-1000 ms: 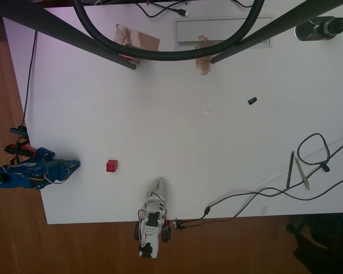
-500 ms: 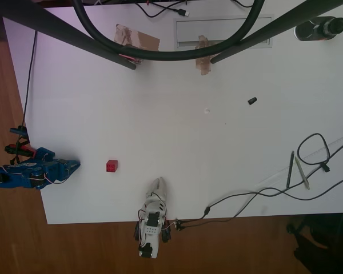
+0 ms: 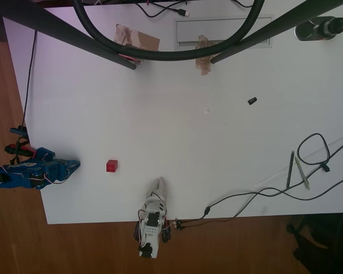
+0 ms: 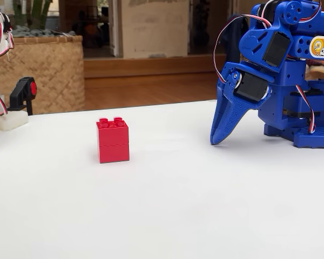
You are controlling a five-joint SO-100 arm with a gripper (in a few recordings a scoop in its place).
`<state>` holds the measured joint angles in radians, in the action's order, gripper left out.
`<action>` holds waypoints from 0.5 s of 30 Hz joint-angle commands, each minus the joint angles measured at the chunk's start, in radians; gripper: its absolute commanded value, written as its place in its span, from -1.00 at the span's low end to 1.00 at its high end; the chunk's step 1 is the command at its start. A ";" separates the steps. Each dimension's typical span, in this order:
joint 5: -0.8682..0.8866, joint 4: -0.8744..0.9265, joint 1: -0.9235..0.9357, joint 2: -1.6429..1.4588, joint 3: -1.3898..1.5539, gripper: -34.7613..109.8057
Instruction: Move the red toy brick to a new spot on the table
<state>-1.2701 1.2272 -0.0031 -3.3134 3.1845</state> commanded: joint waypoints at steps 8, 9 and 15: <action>0.006 -0.015 0.005 -0.026 0.037 -0.52; 0.006 -0.015 0.005 -0.026 0.037 -0.52; -0.066 0.005 -0.020 0.028 -0.091 -0.52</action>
<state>-1.3054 1.2272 -0.0061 -3.3073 3.1738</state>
